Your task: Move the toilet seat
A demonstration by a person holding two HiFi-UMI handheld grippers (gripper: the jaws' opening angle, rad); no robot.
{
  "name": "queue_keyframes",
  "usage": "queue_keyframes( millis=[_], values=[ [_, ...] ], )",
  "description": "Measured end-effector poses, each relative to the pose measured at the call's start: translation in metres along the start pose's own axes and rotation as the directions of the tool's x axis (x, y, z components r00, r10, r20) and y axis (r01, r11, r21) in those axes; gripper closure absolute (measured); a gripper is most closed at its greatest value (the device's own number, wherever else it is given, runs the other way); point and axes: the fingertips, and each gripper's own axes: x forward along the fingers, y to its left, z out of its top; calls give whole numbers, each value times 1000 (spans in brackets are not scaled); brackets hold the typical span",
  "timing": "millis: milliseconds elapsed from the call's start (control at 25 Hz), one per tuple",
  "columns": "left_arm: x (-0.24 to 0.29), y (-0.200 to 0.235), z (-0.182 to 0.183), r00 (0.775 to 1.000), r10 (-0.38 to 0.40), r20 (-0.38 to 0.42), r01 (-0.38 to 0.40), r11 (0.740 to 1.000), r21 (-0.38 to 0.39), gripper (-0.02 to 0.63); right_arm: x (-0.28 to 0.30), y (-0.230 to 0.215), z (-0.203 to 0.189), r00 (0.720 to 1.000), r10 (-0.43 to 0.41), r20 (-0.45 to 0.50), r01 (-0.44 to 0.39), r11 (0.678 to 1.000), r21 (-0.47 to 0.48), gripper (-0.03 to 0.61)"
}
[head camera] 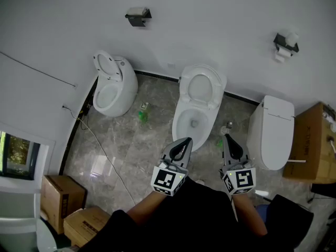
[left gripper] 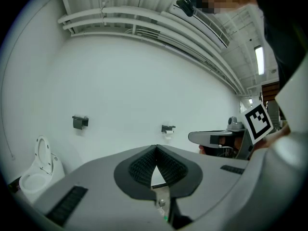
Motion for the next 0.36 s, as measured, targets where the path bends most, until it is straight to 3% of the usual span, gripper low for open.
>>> queue_keyframes(
  millis=[160, 360],
  values=[
    [-10, -17, 10, 997, -5, 73, 1, 998, 58, 600, -21, 1, -2, 999, -46, 12, 45, 998, 33, 548],
    [-13, -29, 33, 989, -40, 139, 36, 999, 30, 600, -30, -4, 11, 996, -87, 27, 87, 996, 1, 549]
  ],
)
